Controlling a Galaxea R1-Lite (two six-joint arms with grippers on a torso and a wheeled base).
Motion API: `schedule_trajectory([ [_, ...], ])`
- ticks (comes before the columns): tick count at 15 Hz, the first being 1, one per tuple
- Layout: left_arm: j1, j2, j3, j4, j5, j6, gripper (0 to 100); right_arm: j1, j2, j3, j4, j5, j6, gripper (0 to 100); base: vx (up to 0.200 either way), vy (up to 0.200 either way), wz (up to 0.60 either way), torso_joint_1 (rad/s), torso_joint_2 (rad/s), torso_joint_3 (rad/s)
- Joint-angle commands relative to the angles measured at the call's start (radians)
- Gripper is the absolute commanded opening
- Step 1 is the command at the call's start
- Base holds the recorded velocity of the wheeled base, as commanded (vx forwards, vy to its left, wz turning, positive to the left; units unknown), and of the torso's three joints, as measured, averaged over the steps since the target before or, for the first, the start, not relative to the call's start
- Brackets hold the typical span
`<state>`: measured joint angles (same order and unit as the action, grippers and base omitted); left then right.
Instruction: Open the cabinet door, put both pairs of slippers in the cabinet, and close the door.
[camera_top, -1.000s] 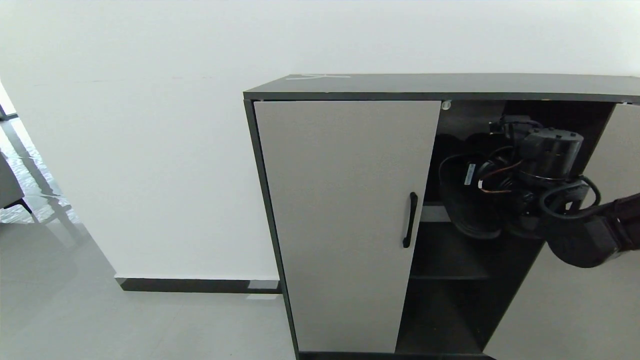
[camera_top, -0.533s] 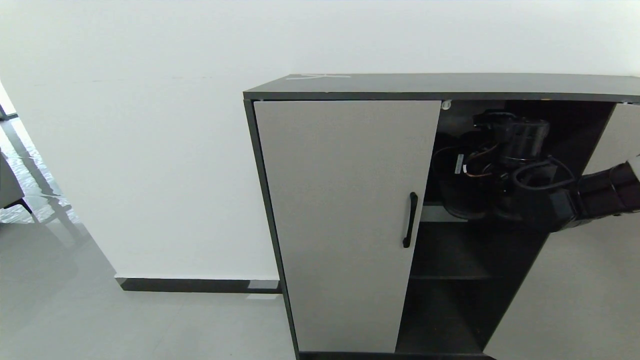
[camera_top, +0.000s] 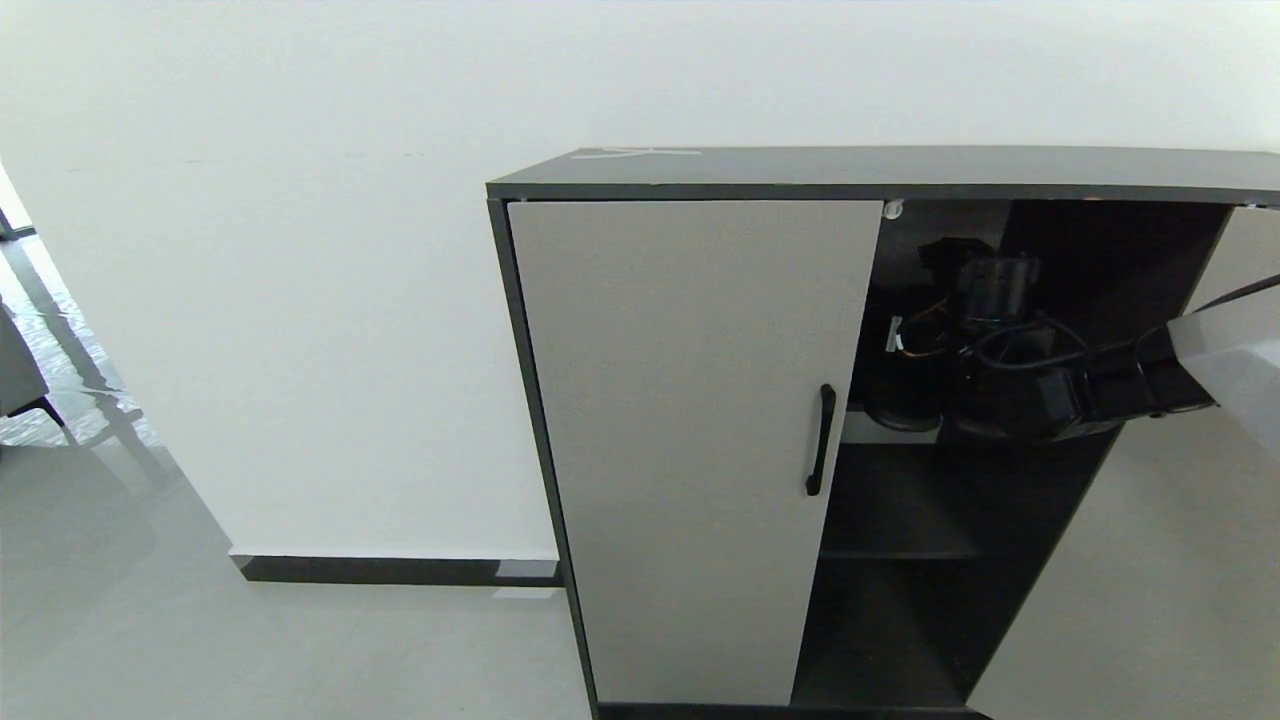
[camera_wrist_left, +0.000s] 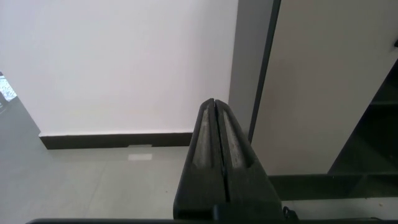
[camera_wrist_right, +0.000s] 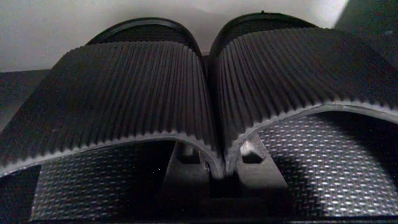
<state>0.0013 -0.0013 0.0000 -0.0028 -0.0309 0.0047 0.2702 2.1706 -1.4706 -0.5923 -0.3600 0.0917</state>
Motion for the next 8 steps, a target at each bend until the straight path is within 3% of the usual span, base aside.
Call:
schedule_trajectory([
  [1,0.000,0.001,0.000,0.000,0.000,0.000,0,-0.005,0.009,-0.030,0.014,0.003,0.002,0,0.000,0.000,0.00,0.000,0.00,0.000],
  [5,0.000,0.001,0.000,0.000,0.000,0.000,0,-0.006,0.009,-0.054,0.063,0.018,0.002,0,0.000,0.000,0.00,0.000,0.00,0.000],
  [6,0.000,0.001,0.000,0.000,0.000,0.000,0,-0.006,0.011,-0.054,0.063,0.018,0.002,100,0.000,0.000,0.00,0.000,0.00,0.000],
  [8,0.000,0.001,0.000,0.000,0.000,0.000,0,-0.005,0.006,-0.039,0.063,0.018,0.003,100,0.000,0.000,0.00,0.000,0.00,0.000],
])
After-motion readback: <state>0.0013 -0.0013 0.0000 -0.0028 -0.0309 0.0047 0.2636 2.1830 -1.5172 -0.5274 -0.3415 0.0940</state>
